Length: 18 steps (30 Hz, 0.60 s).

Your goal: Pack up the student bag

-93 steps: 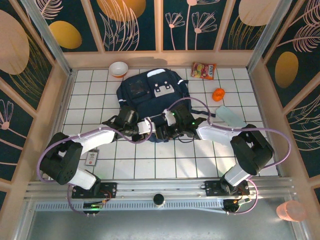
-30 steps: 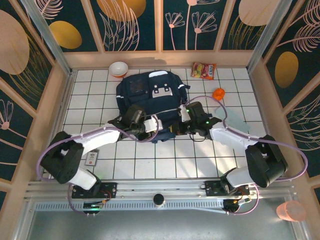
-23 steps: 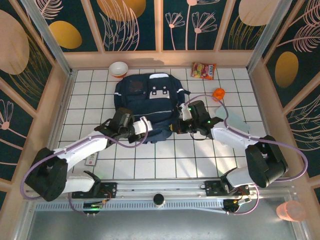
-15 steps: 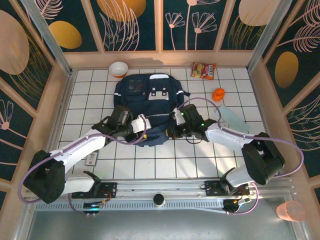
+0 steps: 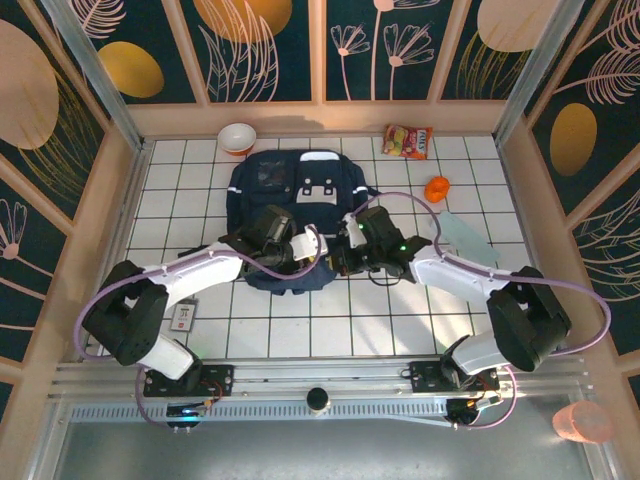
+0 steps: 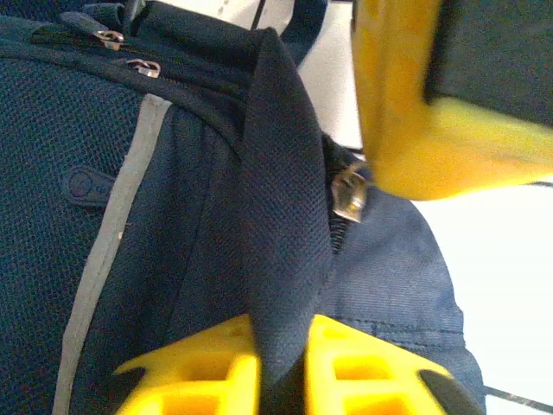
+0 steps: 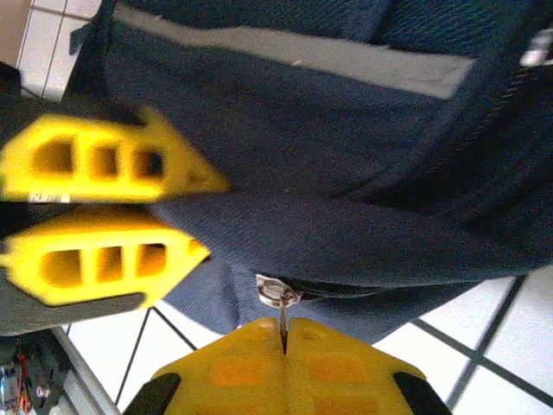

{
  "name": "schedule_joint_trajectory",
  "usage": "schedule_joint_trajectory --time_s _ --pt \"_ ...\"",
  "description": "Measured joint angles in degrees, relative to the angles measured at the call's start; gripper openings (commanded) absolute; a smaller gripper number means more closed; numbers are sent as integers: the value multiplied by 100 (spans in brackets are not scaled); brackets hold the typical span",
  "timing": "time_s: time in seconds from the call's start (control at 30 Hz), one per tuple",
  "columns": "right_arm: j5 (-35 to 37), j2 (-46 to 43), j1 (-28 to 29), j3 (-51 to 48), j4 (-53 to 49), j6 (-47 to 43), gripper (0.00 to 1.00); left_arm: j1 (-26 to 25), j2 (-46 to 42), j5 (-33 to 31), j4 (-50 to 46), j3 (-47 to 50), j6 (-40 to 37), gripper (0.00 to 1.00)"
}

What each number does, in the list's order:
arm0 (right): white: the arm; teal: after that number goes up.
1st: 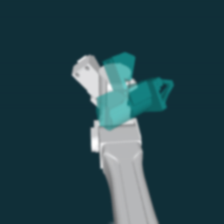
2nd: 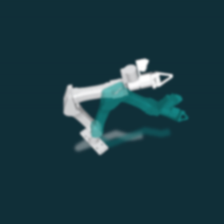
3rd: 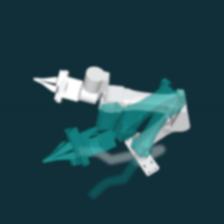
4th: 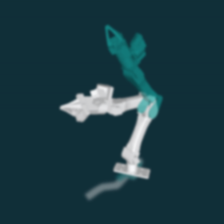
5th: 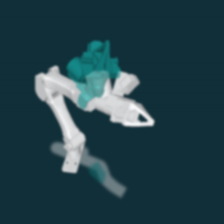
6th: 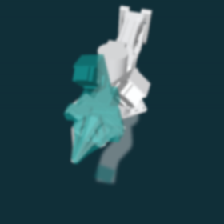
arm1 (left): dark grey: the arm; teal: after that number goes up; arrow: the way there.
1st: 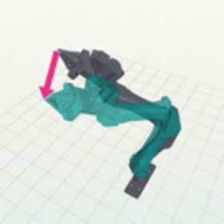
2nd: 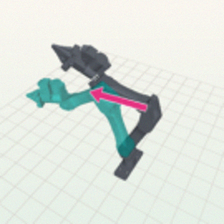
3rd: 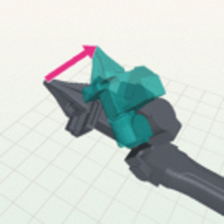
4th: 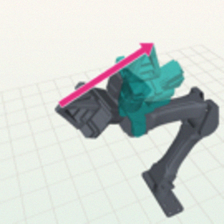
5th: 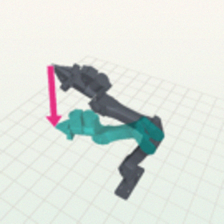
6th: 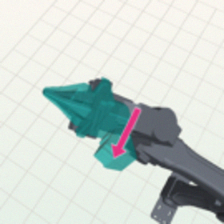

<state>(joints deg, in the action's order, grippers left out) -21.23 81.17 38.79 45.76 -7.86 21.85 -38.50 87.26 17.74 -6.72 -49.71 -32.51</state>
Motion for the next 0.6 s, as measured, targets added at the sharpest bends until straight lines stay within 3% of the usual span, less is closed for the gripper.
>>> schedule_joint_trajectory --time_s 0.2,0.6 --pt "-22 -125 -1084 -352 149 120 0 -39 -778 -52 -105 400 2 0" --pt "-304 914 -1985 116 721 125 0 -11 -1886 485 -664 522 -87 0"
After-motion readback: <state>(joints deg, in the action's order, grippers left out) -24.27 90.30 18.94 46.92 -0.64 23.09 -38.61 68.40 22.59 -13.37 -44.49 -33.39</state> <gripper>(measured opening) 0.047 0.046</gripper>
